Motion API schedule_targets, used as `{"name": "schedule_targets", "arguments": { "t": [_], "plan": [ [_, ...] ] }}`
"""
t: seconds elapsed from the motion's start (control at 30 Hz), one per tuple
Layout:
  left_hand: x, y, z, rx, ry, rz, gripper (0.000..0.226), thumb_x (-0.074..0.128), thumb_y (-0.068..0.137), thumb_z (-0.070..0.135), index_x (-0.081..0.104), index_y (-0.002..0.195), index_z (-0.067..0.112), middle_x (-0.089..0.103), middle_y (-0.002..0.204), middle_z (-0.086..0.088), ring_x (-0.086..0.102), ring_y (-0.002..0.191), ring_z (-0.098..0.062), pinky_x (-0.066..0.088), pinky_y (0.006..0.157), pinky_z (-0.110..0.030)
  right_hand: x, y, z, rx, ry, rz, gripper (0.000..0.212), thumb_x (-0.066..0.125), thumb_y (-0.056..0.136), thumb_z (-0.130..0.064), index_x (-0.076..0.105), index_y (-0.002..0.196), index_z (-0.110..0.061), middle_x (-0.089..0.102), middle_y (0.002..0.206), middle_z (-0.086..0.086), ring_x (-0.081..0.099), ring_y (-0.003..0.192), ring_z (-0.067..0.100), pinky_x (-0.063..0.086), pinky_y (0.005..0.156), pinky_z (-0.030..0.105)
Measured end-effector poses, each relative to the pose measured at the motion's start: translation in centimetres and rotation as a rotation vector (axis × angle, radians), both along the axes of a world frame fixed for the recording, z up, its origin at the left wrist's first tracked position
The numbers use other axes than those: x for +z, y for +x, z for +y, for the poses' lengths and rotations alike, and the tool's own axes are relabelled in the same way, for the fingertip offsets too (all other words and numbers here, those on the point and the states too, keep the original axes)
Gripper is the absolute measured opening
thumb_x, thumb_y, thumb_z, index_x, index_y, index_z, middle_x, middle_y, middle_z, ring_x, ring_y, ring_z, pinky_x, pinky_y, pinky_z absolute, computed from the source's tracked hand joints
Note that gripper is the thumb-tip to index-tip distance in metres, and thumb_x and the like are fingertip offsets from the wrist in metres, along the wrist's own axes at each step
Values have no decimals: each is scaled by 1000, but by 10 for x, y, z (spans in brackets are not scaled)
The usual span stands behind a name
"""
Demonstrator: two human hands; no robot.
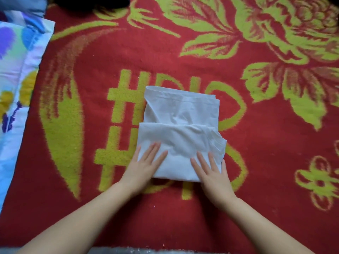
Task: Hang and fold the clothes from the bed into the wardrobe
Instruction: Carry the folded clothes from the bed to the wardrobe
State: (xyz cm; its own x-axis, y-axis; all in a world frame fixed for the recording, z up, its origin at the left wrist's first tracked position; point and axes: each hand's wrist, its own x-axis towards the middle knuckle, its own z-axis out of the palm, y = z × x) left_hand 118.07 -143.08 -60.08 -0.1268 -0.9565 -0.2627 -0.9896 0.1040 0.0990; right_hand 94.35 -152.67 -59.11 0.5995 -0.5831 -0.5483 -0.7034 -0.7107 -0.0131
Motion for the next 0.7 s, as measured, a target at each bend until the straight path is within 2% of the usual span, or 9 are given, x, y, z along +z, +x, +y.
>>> {"name": "schedule_targets", "arguments": {
  "t": [0.07, 0.13, 0.23, 0.27, 0.33, 0.43, 0.53, 0.63, 0.7],
  "plan": [
    [9, 2, -17, 10, 105, -56, 66, 27, 87, 4, 18, 151, 17, 15, 155, -25, 18, 142, -41, 22, 112, -55, 8, 7, -6, 4, 58, 36, 83, 47, 86, -2, 8, 153, -31, -2, 162, 1, 2, 147, 37, 10, 113, 59],
    [21, 5, -21, -28, 338, -3, 72, 28, 92, -4, -1, 153, 21, -4, 158, -20, 2, 146, -36, 9, 118, -44, 30, 9, -14, -24, 211, 26, 76, 42, 87, -3, 15, 152, -33, 10, 161, -4, 14, 146, 27, 15, 115, 45],
    [62, 25, -32, -11, 639, 393, 67, 42, 83, -1, 38, 143, 28, 40, 147, -3, 39, 133, -20, 33, 106, -27, 86, 12, -49, -59, 548, -51, 60, 44, 82, -4, 50, 136, -31, 58, 126, -14, 52, 116, 15, 38, 87, 16],
    [79, 36, -43, 12, 743, 518, 52, 44, 78, 3, 55, 123, 28, 57, 126, 3, 52, 115, -16, 41, 92, -23, 104, 15, -66, -74, 624, -53, 51, 45, 80, -2, 60, 122, -27, 64, 104, -15, 57, 98, 15, 41, 75, 18],
    [102, 60, -71, 93, 853, 681, 24, 47, 72, 11, 60, 90, 21, 62, 87, 5, 56, 81, -11, 43, 67, -25, 125, 23, -105, -122, 628, -88, 29, 46, 80, -3, 64, 100, -14, 61, 81, -4, 55, 77, 16, 40, 63, 30],
    [111, 97, -118, 347, 853, 843, 24, 52, 87, -1, 66, 97, 17, 70, 81, 8, 64, 72, -5, 48, 58, -19, 126, 39, -159, -314, 536, -264, 20, 51, 85, -8, 66, 99, -8, 61, 83, 4, 56, 74, 13, 43, 64, 30],
    [85, 115, -149, 559, 738, 738, 18, 55, 89, 5, 66, 95, 18, 70, 84, 3, 66, 74, -8, 51, 57, -23, 89, 63, -185, -532, 478, -440, 24, 50, 86, -9, 60, 107, -4, 54, 89, 11, 53, 79, 21, 49, 66, 35],
    [53, 110, -155, 711, 624, 461, 16, 55, 91, 15, 62, 104, 10, 63, 102, -8, 60, 92, -24, 48, 73, -30, 45, 82, -183, -648, 258, -466, 32, 50, 90, -12, 53, 119, -2, 55, 103, 14, 54, 91, 28, 45, 73, 38],
    [32, 99, -146, 736, 275, 217, 38, 53, 93, 26, 53, 126, 6, 56, 126, -16, 53, 115, -31, 41, 94, -40, 21, 92, -173, -635, 47, -427, 41, 46, 95, -20, 43, 133, -6, 50, 130, 16, 47, 120, 33, 39, 90, 40]
  ]
}}
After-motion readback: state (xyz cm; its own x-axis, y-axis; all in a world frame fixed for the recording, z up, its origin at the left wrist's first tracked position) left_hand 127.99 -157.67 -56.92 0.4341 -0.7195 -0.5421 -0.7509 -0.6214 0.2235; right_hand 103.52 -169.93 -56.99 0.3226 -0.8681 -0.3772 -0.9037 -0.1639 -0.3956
